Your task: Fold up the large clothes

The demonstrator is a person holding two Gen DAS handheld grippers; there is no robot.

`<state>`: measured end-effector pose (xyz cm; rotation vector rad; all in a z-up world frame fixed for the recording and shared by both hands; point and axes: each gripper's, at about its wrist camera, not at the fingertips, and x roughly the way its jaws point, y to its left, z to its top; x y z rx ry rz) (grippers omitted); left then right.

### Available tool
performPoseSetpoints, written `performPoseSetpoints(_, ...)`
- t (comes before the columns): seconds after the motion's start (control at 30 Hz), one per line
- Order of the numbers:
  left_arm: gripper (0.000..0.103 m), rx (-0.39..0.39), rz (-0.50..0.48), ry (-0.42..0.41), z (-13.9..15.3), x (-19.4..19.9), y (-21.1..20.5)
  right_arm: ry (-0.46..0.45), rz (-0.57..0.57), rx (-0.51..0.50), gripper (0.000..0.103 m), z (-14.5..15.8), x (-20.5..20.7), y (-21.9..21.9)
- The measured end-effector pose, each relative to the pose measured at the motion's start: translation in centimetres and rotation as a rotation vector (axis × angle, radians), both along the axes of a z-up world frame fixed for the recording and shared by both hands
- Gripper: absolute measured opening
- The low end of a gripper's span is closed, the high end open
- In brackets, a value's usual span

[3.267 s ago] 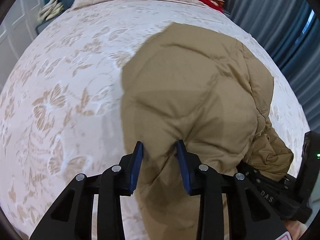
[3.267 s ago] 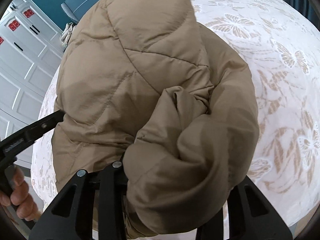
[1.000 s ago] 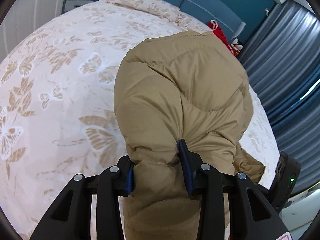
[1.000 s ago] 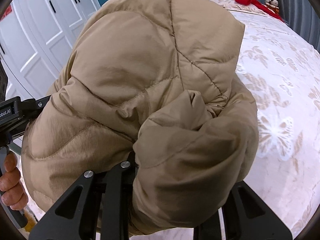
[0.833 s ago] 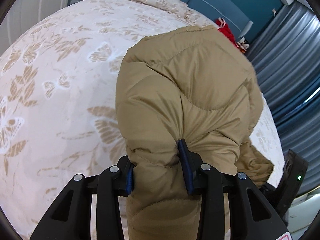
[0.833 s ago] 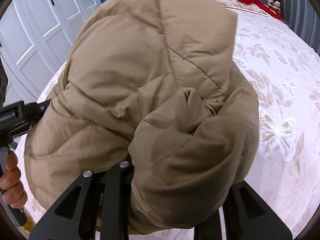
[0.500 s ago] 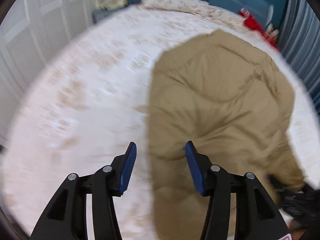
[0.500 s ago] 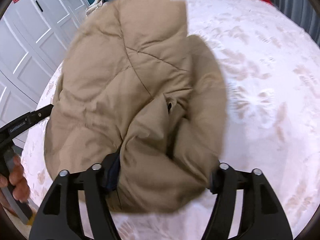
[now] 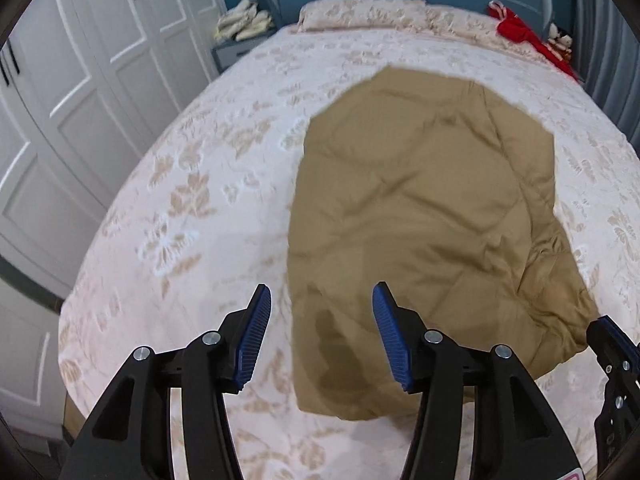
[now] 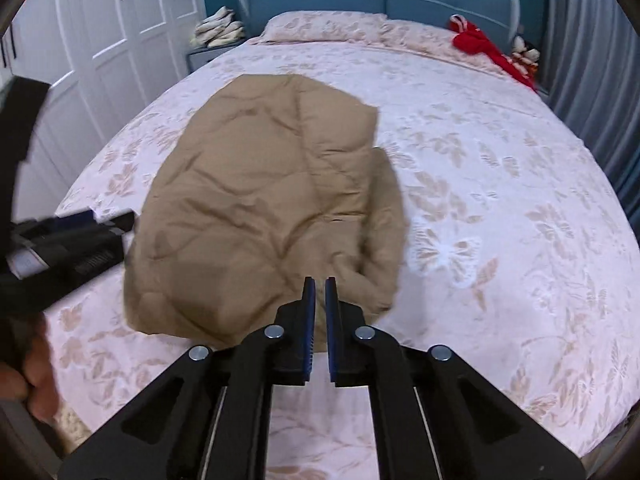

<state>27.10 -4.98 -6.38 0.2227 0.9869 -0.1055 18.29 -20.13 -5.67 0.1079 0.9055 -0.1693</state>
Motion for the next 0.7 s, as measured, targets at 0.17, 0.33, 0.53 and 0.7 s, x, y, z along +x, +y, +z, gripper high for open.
performPoseSetpoints(0.17, 0.053, 0.012, 0.051, 0.052, -2.5, 0.4, -0.4, 0.112, 0.002, 0.029, 0.004, -3.1, 3.0, 0.4)
performPoseSetpoints(0.33, 0.053, 0.05, 0.051, 0.042, -3.5, 0.4, -1.2, 0.166, -0.023, 0.055, 0.004, -5.8, 4.2, 0.2)
performPoseSetpoints(0.53, 0.053, 0.061, 0.05, 0.046, -4.5, 0.4, -1.8, 0.202, -0.024, 0.054, 0.004, -7.5, 5.0, 0.5)
performPoseSetpoints(0.7, 0.054, 0.051, 0.054, 0.055, -5.4, 0.6, -1.7, 0.217, -0.026, 0.057, 0.004, -8.5, 5.2, 0.6)
